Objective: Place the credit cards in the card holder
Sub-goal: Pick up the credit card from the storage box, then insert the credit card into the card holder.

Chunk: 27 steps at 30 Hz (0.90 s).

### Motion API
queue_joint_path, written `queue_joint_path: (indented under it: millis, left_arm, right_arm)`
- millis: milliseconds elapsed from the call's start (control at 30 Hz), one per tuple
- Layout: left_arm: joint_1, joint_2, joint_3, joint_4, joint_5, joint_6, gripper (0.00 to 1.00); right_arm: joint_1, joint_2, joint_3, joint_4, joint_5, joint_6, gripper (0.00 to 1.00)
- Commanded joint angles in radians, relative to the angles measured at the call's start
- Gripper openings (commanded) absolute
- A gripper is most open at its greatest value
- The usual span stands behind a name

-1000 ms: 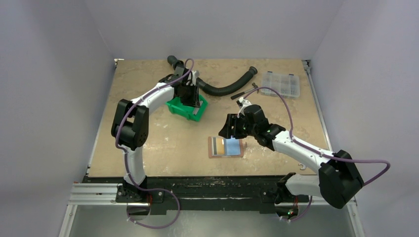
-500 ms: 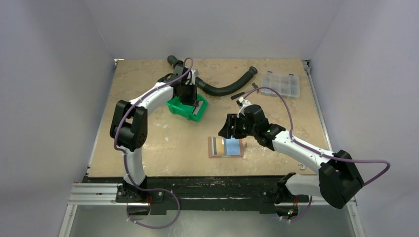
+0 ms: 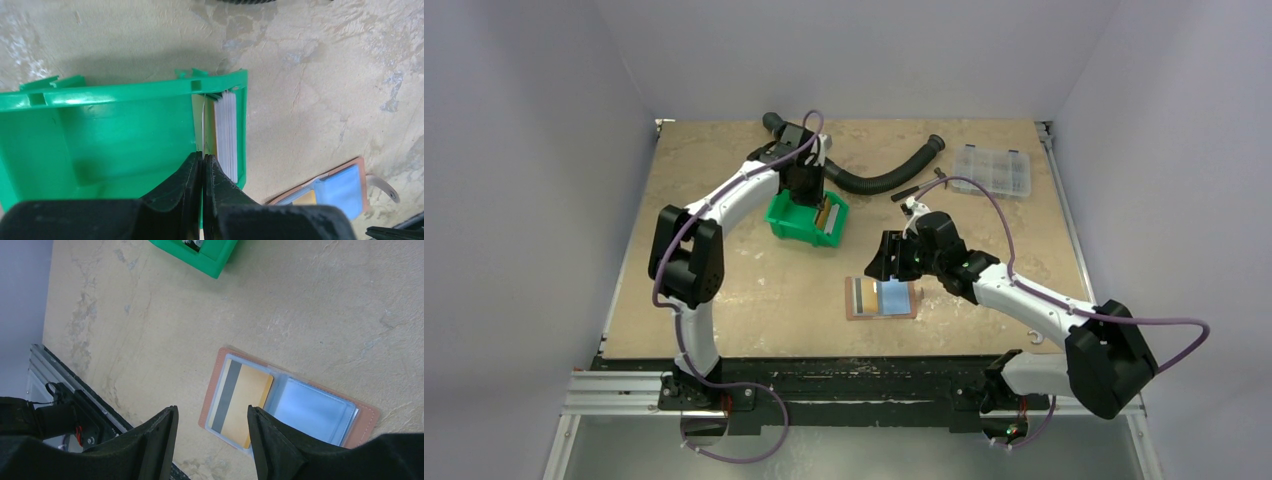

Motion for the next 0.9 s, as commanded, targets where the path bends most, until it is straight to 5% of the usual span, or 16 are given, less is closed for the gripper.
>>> queue_joint_path:
  millis: [0,267,433,533,633,867]
  left_arm:
    - [-0.059,-0.029,0.115,-0.074,-0.143,0.055,0.01]
    - [-0.181,-0.095,0.277,-0.190,-0.490,0.056,0.00]
    - [-0.196,-0.313,0.151,-0.041,-0.268,-0.076,0.00]
    - [-0.196,-0.417,-0.050,0.106,0.028,-0.219,0.00]
    - [-0.216,-0.539,-0.421,0.414,0.230,-0.434,0.00]
    - [-0.396,-0.730,-0.906,0.857,0.065,-0.667,0.00]
  right_arm:
    - [0.003,0.005,0.021,0.042,-0.013,0.005,0.61]
    - [0.004,-0.036,0.019,-0.004,0.072,-0.014,0.60]
    - [0.003,-0.089,0.026,-0.121,0.168,-0.067,0.61]
    - [0.003,-0.110,0.007,-0.143,0.147,-0.071,0.61]
    - [0.000,-0.132,-0.035,-0.127,0.120,-0.031,0.60]
    - [-0.033,-0.062,-0.054,-0.130,0.086,-0.018,0.30]
